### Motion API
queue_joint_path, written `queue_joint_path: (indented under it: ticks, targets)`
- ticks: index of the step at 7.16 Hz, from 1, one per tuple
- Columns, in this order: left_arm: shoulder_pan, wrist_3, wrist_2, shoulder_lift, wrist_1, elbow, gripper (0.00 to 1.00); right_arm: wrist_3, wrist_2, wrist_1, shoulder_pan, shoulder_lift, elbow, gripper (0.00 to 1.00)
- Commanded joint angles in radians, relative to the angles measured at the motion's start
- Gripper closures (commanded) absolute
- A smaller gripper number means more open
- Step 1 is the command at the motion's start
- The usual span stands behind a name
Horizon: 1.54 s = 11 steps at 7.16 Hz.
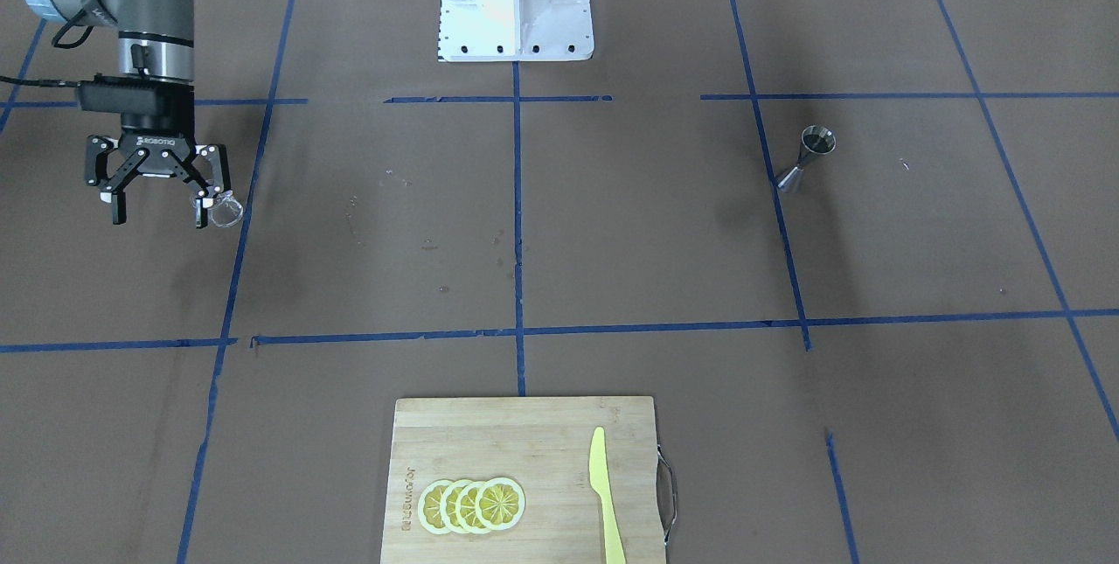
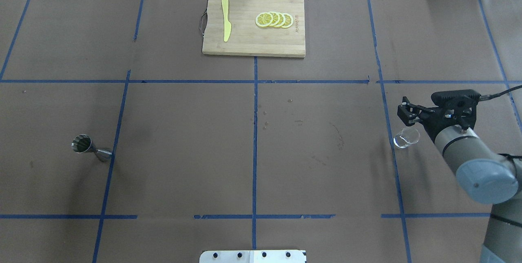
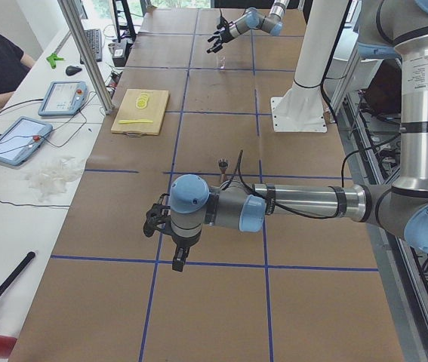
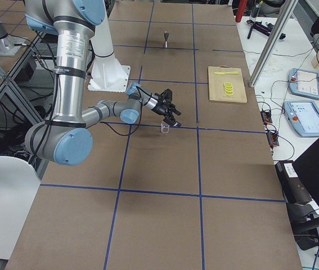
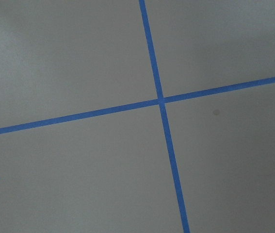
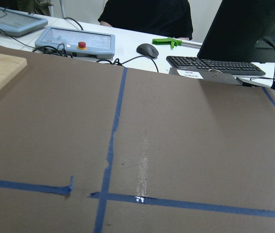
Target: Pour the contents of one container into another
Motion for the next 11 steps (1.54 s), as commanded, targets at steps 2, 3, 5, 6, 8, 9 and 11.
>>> queue_joint_path:
  ticks: [2, 3, 5, 6, 8, 9, 11]
  targets:
    - [0.000, 0.000, 0.000, 0.000, 0.000, 0.001, 0.00, -0.403, 0.698, -0.036, 0.488, -0.001, -0.034, 0.00]
    - [0.000, 0.000, 0.000, 0.000, 0.000, 0.001, 0.00, -0.611, 0.879, -0.097, 0.651, 0.002, -0.068, 0.00]
    - [0.000, 0.000, 0.000, 0.000, 0.000, 0.001, 0.00, -0.870, 1.132, -0.363, 0.923, 0.019, -0.096, 0.00]
    - [0.000, 0.000, 0.000, 0.000, 0.000, -0.001, 0.00, -0.942, 1.181, -0.500, 0.988, 0.029, -0.088, 0.00]
    - [0.000, 0.000, 0.002, 0.001, 0.000, -0.001, 0.00, -1.204, 1.219, -0.615, 1.070, -0.015, -0.139, 0.00]
    - [0.000, 0.000, 0.002, 0.005, 0.002, 0.001, 0.00, -1.193, 1.222, -0.646, 1.070, -0.071, -0.156, 0.00]
    - [-0.002, 0.000, 0.002, 0.002, 0.005, 0.004, 0.00, -1.193, 1.300, -0.648, 1.070, -0.113, -0.166, 0.00]
